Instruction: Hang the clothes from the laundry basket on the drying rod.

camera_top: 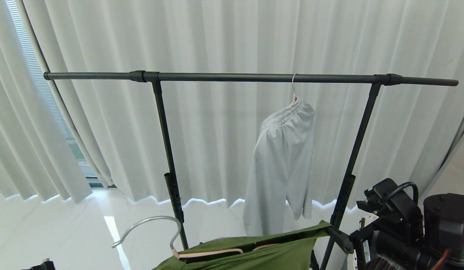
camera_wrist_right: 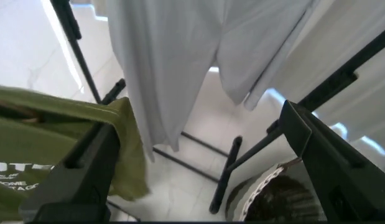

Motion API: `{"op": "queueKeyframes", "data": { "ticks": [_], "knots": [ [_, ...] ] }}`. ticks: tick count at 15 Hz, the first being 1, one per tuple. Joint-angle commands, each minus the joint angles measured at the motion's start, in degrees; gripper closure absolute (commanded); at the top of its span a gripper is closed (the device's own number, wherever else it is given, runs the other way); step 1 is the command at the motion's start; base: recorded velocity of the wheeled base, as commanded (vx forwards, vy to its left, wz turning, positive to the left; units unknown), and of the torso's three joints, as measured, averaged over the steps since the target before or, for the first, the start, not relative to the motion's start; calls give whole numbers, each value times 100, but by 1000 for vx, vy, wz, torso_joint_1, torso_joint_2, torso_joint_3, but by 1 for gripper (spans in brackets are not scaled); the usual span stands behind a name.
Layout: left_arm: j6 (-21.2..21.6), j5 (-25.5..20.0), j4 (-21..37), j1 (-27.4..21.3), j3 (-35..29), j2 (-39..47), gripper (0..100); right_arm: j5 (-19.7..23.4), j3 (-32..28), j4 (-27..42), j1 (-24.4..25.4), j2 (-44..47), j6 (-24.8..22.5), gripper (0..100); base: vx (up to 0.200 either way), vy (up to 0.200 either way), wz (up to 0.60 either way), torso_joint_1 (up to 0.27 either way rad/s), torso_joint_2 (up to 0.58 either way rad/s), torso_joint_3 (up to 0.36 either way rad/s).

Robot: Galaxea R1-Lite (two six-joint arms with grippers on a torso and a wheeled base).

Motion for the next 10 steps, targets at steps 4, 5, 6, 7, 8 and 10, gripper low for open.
{"op": "queueKeyframes", "data": {
  "ticks": [4,5,6,7,8,10],
  "knots": [
    [-61,225,-186,941,-841,1135,100,23,-27,270,491,-684,-224,0,0,0,0,0,0,0],
    [-52,269,-388,1117,-885,1293,100,23,-27,411,755,-851,-224,0,0,0,0,0,0,0],
    [-61,304,-643,1134,-876,1434,100,23,-19,542,1036,-1010,-224,0,0,0,0,0,0,0],
    [-87,304,-889,1117,-867,1540,100,23,-10,736,1353,-1194,-224,0,0,0,0,0,0,0],
    [-140,295,-1004,1029,-867,1583,100,41,-19,947,1634,-1352,-216,0,0,0,0,0,0,0],
    [-245,295,-1083,879,-867,1583,100,129,-27,1105,1959,-1502,-207,0,0,0,0,0,0,0]
  ]
}}
